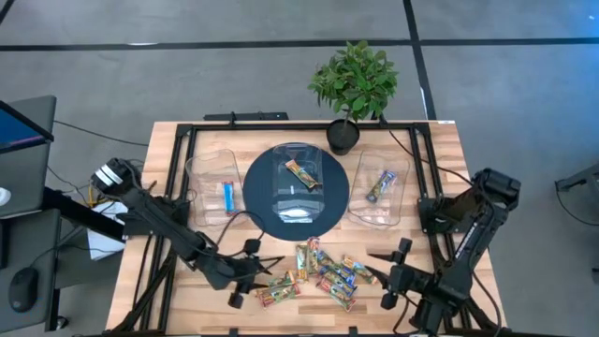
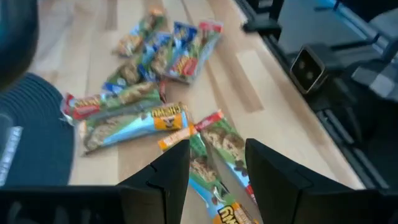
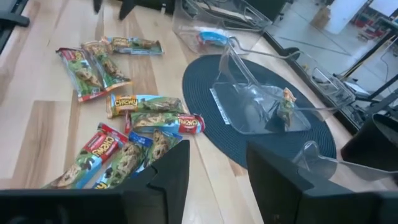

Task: Pick and place Granola Bars by type
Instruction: Put the yellow granola bar into the middle transparent bin

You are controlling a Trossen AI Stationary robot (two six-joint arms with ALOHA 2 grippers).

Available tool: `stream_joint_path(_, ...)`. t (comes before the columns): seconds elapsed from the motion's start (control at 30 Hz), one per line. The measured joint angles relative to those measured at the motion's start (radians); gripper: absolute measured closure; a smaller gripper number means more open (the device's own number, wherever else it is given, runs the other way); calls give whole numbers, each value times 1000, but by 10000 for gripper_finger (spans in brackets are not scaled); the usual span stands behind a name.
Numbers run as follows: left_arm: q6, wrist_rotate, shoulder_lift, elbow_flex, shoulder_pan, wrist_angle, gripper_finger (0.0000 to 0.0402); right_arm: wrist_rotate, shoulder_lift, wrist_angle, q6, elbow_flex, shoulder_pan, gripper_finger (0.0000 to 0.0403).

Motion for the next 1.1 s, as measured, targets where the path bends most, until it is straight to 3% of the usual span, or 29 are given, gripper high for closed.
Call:
stream_joint_path(0.17, -3, 91, 121, 63, 37, -25, 250, -3, -1, 6, 0, 0, 0, 261)
stream_joint_path(0.33, -50, 101, 182, 126, 64, -113, 250, -3, -1, 14, 0, 0, 0, 266)
stream_joint_path(0.5, -107, 151, 191, 138, 86, -149, 250, -4, -1, 18, 0, 0, 0, 265)
stream_joint_path(1.1, -140, 177, 200, 137, 86, -179, 250, -5, -1, 32, 0, 0, 0, 269)
